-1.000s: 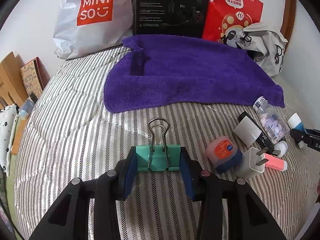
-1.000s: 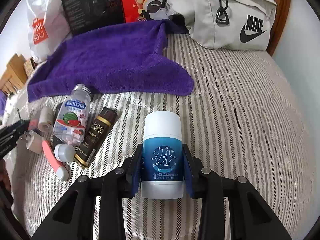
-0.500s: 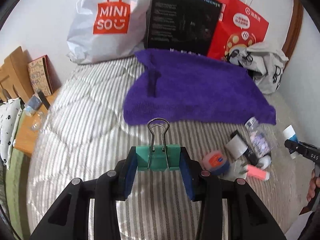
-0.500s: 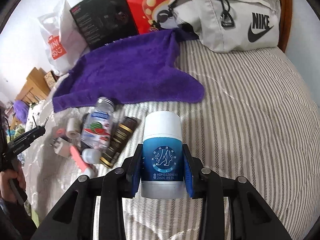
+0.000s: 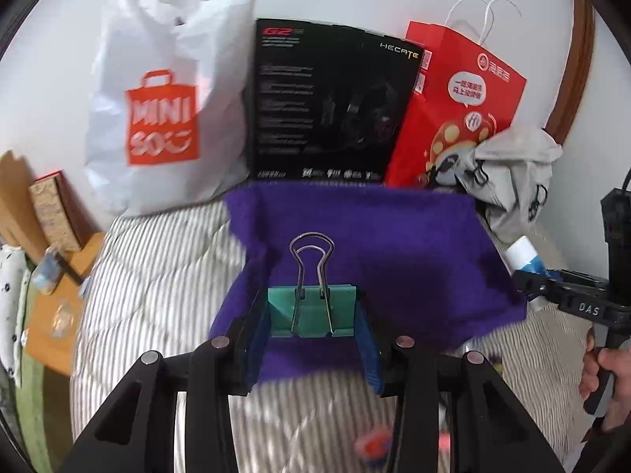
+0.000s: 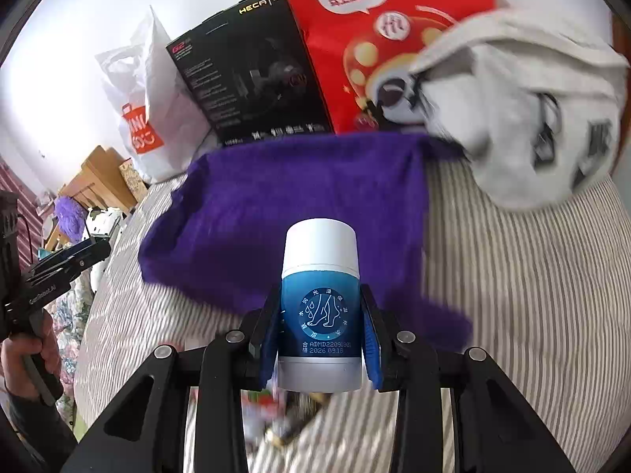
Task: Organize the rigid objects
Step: 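Carry the clip and deodorant onto the purple towel and open both grippers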
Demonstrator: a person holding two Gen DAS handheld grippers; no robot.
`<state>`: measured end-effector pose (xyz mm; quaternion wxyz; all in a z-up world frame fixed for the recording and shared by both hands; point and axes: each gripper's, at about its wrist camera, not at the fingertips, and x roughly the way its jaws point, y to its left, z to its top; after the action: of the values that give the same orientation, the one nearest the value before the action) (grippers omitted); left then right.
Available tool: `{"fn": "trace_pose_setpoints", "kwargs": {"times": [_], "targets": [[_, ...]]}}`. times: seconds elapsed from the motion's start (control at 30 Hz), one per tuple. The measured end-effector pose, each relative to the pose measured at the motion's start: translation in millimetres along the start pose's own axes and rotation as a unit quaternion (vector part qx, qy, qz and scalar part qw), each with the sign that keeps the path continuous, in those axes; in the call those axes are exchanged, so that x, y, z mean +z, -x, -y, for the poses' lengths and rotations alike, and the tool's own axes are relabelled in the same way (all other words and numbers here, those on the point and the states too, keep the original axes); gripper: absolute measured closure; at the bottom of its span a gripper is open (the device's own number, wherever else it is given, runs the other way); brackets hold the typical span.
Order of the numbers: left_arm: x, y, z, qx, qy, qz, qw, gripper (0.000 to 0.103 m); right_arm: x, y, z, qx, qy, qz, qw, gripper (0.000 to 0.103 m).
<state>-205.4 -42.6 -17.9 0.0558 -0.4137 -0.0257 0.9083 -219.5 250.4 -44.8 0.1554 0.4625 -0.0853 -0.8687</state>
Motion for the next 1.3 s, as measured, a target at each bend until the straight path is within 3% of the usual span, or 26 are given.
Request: {"fn": "trace_pose_setpoints", "kwargs": {"times": [0.33,0.7,0.93,1.13,1.3], "targets": [[42,-87,5,-0.023,0.001,-0.032,0.9992,0.064,69,-63,3,-0.002,0.006,-0.016,1.000,0.067],[56,-155,11,-0.015,-0.011,-0.077,0.9969,0.064,94,-122,12,-0.025,0.030,-0.049,0.998,0.067],[54,-172,11,-0.014,-0.017,-0.093,0.9954,0.064,95,-142,16,-0.045,0.047,-0.060,0.996,0.067],[53,-175,18,0.002,-0.050,-0.107,0.9929,0.064,98,-148,9,-0.057,0.081,-0.072,0.992,0.067],[49,-173,21,0.013,-0.058,-0.108,0.9924,0.064,97,-145,14,-0.042,0.084,-0.071,0.993,0.066]]}}
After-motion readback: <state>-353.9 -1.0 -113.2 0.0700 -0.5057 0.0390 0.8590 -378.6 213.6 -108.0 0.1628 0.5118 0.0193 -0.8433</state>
